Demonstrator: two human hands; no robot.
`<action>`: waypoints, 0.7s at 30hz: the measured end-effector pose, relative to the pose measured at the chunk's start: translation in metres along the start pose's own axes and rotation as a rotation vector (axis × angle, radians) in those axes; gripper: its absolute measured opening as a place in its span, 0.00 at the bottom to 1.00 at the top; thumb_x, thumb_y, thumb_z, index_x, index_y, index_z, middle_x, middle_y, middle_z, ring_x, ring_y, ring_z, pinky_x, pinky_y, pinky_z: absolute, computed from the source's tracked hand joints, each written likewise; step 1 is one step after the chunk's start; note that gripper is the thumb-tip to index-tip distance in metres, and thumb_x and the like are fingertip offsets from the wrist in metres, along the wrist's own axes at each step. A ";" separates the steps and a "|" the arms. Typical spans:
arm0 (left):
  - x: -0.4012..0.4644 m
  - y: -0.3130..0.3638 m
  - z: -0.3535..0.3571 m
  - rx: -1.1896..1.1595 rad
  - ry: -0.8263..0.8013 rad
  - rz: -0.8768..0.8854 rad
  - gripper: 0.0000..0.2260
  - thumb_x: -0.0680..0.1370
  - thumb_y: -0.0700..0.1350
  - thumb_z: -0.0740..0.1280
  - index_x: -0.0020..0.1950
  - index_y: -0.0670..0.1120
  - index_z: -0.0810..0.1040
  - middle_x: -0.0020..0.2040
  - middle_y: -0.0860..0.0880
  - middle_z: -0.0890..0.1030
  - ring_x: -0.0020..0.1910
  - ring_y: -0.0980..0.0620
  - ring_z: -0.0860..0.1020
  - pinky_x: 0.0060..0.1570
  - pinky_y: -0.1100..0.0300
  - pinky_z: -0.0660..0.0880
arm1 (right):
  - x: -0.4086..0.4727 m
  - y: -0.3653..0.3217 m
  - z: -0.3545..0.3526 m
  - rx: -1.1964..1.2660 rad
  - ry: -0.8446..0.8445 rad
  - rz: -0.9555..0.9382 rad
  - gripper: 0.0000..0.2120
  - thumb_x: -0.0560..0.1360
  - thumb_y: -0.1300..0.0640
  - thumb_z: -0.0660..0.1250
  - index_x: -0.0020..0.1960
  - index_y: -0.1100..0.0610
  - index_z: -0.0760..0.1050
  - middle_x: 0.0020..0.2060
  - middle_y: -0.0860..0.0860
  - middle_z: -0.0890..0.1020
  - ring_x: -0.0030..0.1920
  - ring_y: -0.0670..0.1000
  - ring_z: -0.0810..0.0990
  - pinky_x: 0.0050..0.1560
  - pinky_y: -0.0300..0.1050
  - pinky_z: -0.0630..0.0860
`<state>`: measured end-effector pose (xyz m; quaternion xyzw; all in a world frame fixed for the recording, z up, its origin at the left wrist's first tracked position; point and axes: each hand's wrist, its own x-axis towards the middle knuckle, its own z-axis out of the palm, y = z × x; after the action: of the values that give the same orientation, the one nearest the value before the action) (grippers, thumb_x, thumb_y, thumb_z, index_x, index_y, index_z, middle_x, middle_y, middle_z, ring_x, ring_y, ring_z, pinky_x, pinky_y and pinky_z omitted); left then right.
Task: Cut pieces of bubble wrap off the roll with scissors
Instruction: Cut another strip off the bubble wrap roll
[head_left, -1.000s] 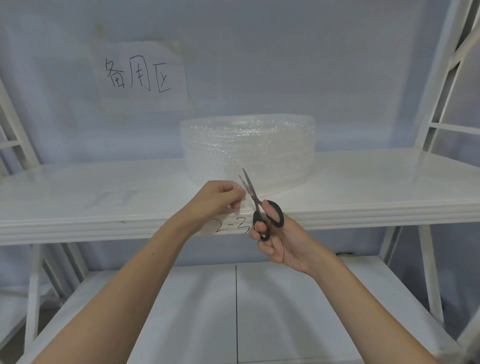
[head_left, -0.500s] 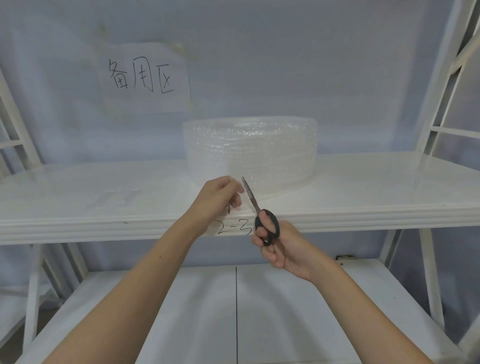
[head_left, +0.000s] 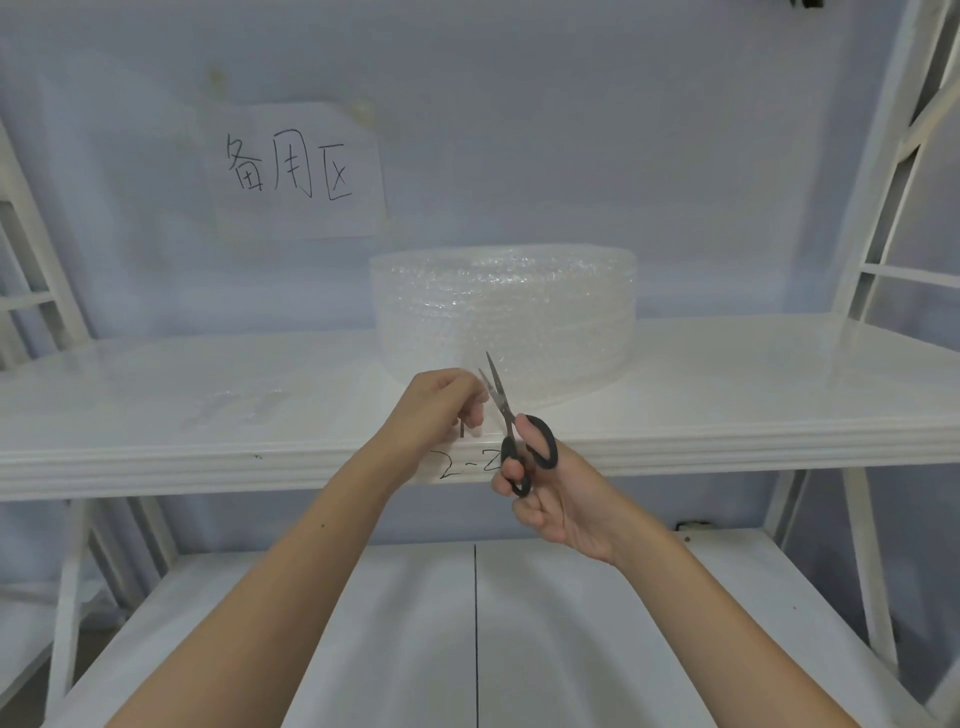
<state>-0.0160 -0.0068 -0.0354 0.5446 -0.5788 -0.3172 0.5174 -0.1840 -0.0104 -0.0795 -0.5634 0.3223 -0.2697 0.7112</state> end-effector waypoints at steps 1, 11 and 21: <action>0.000 0.000 0.000 -0.001 0.003 0.002 0.10 0.76 0.40 0.62 0.36 0.44 0.77 0.28 0.50 0.76 0.24 0.59 0.70 0.31 0.64 0.66 | 0.001 -0.001 0.001 -0.011 0.006 -0.004 0.25 0.66 0.30 0.62 0.37 0.53 0.67 0.34 0.48 0.74 0.20 0.45 0.67 0.16 0.35 0.58; 0.004 0.001 0.002 -0.044 0.047 -0.063 0.15 0.80 0.53 0.62 0.38 0.45 0.77 0.28 0.50 0.78 0.27 0.56 0.72 0.34 0.61 0.67 | 0.003 0.001 0.000 -0.078 0.066 -0.092 0.22 0.68 0.34 0.66 0.39 0.53 0.67 0.34 0.49 0.74 0.20 0.44 0.64 0.18 0.34 0.55; 0.002 -0.002 -0.001 -0.019 0.019 0.000 0.09 0.78 0.42 0.62 0.38 0.43 0.76 0.28 0.51 0.77 0.24 0.59 0.71 0.32 0.63 0.66 | -0.001 0.004 -0.003 -0.009 0.007 -0.025 0.24 0.67 0.31 0.63 0.37 0.53 0.67 0.33 0.47 0.74 0.19 0.46 0.65 0.16 0.35 0.56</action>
<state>-0.0146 -0.0088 -0.0366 0.5427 -0.5709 -0.3173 0.5281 -0.1868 -0.0101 -0.0839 -0.5695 0.3189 -0.2793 0.7042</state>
